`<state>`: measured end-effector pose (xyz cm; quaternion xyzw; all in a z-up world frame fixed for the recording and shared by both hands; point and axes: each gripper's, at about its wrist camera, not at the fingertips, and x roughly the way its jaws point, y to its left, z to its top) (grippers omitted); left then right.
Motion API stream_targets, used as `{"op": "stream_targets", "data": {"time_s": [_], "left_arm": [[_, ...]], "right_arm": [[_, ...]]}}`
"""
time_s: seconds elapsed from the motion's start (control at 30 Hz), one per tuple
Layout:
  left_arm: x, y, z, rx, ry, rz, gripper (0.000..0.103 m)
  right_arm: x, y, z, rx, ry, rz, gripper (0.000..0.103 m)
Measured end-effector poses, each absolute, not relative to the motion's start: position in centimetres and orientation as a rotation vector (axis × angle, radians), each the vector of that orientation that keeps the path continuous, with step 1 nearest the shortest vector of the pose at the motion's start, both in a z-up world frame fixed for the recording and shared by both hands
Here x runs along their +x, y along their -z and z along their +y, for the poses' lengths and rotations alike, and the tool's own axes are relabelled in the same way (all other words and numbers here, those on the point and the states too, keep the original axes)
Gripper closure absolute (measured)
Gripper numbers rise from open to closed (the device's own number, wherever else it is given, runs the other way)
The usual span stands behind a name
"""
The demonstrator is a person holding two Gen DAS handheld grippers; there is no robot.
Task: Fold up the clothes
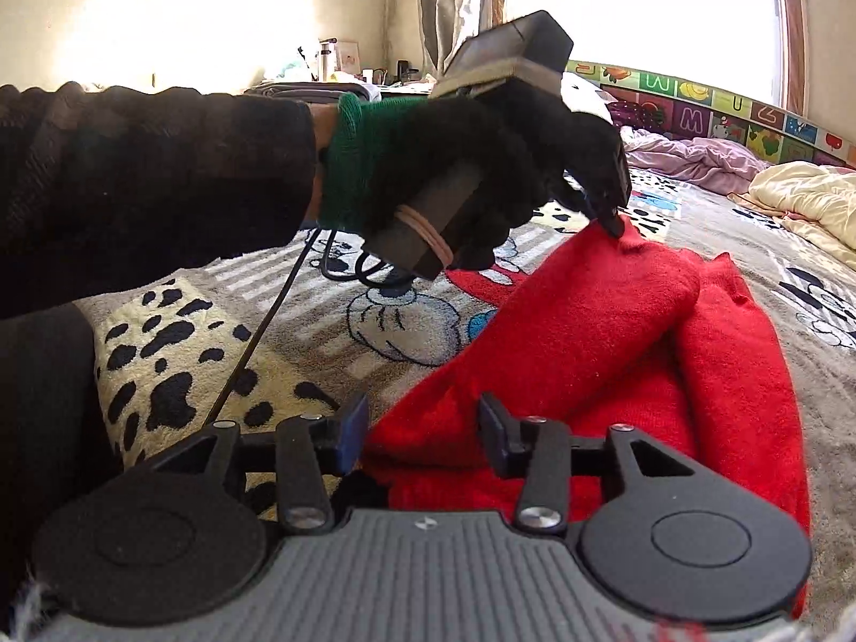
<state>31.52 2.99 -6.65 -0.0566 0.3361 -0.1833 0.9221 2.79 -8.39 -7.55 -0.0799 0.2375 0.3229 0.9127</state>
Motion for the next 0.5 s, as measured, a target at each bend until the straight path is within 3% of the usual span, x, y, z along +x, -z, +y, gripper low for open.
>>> {"op": "stream_targets", "data": {"time_s": [0.07, 0.13, 0.5], "left_arm": [[31.9, 6.6, 3.3, -0.131, 0.390, 0.702, 0.101], [32.0, 6.2, 3.6, -0.137, 0.395, 0.704, 0.094], [30.7, 3.3, 3.0, -0.052, 0.461, 0.639, 0.094]], "right_arm": [[2.7, 7.5, -8.3, -0.166, -0.669, 0.491, 0.052], [2.6, 7.4, -8.3, -0.167, -0.671, 0.493, 0.052], [2.9, 5.5, -9.6, -0.118, -0.673, 0.423, 0.053]]}}
